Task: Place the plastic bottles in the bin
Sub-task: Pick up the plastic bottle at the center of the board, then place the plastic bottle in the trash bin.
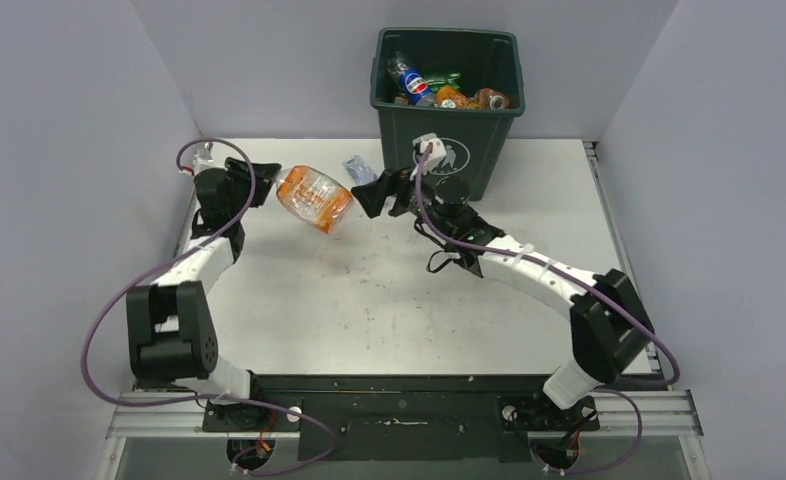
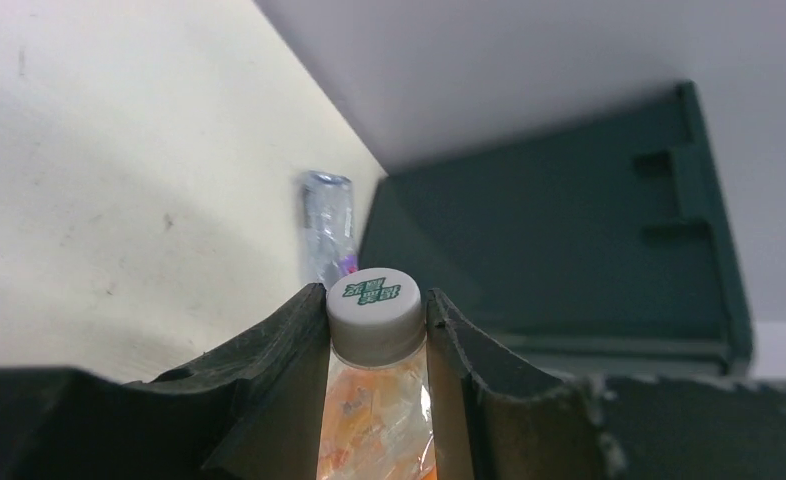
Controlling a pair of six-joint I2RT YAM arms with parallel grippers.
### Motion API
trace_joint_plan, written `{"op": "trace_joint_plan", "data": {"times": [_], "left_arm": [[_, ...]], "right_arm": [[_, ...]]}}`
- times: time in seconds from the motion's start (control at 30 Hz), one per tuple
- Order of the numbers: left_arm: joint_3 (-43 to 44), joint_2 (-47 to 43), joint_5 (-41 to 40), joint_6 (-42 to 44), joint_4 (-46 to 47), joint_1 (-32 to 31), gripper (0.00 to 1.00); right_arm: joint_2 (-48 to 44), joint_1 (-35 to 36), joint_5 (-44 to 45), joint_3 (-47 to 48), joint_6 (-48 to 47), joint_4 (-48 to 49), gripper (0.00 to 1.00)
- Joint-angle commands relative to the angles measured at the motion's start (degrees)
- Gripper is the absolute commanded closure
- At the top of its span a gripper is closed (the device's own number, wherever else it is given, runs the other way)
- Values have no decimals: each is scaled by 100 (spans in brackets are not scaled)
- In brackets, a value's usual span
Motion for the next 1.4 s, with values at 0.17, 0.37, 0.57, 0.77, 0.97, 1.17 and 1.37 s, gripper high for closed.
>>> {"op": "trace_joint_plan", "data": {"times": [0.17, 0.37, 0.57, 0.77, 0.97, 1.17, 1.37], "left_arm": [[-454, -2096, 2518, 1102, -114, -123, 100], [-525, -2790, 3113, 1465, 450, -1082, 100], [-462, -3101, 3042, 1681, 594, -1759, 100], [-432, -3185, 2863, 1623, 581, -1924, 100], [-381, -3229, 2763, 1606, 550, -2096, 100], [-346, -3309, 2674, 1586, 546, -2231, 100], [-349, -3367, 2415, 1539, 493, -2336, 100]], "right_arm": [[-1237, -894, -3010, 192, 298, -1692, 10], [-1964, -904, -3699, -73, 670, -1452, 10], [-2164, -786, -4081, -277, 1231, -1046, 10], [-2381, -330, -3578, -273, 521, -1962, 10], [-2358, -64, -2961, -424, 178, -2286, 10], [-2263, -8, -2973, -599, 227, -2061, 9], [-2049, -12, -3264, -500, 510, -1802, 53]]}}
